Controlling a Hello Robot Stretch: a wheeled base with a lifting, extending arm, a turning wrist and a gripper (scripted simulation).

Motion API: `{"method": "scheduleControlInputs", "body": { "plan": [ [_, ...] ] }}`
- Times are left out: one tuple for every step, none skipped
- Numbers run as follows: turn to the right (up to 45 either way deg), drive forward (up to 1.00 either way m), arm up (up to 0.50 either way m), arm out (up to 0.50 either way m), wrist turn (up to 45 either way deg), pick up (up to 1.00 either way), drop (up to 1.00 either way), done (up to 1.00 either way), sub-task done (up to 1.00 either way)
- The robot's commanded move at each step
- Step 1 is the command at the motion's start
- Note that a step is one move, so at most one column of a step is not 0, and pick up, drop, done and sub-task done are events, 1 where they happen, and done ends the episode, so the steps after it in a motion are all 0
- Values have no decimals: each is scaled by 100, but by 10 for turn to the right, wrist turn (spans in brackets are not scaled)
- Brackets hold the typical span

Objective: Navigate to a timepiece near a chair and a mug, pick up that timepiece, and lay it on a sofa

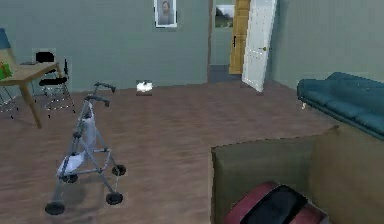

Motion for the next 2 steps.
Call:
{"method": "scheduleControlInputs", "body": {
  "plan": [
    [240,0,0,0,0,0,0,0,0],
    [0,0,0,42,0,0,0,0,0]
  ]
}}
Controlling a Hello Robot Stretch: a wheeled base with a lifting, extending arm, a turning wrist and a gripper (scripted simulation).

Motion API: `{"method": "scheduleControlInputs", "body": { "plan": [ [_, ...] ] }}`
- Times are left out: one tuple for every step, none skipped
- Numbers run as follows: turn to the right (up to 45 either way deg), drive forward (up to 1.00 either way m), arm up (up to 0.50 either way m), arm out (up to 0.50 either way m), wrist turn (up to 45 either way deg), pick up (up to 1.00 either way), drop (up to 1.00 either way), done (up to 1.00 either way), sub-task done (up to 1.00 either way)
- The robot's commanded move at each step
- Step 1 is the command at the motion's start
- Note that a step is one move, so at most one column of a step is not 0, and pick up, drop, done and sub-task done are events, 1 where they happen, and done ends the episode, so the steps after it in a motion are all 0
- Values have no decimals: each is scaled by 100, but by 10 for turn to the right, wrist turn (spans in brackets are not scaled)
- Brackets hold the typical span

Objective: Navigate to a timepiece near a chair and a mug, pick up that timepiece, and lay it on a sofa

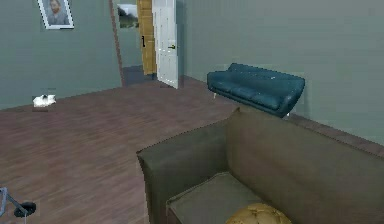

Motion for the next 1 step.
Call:
{"method": "scheduleControlInputs", "body": {
  "plan": [
    [0,0,0,0,390,0,0,0,0]
  ]
}}
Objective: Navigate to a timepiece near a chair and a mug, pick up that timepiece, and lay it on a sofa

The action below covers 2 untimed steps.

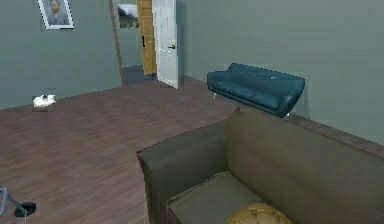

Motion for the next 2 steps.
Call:
{"method": "scheduleControlInputs", "body": {
  "plan": [
    [0,0,-30,0,0,0,0,0,0],
    [0,0,-32,0,0,0,0,0,0]
  ]
}}
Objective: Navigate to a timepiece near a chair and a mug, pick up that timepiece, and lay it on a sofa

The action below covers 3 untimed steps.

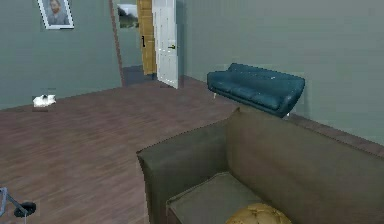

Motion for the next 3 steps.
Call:
{"method": "scheduleControlInputs", "body": {
  "plan": [
    [0,0,0,0,0,0,100,0,0],
    [0,0,10,0,0,0,0,0,0],
    [0,0,0,-8,0,0,0,0,0]
  ]
}}
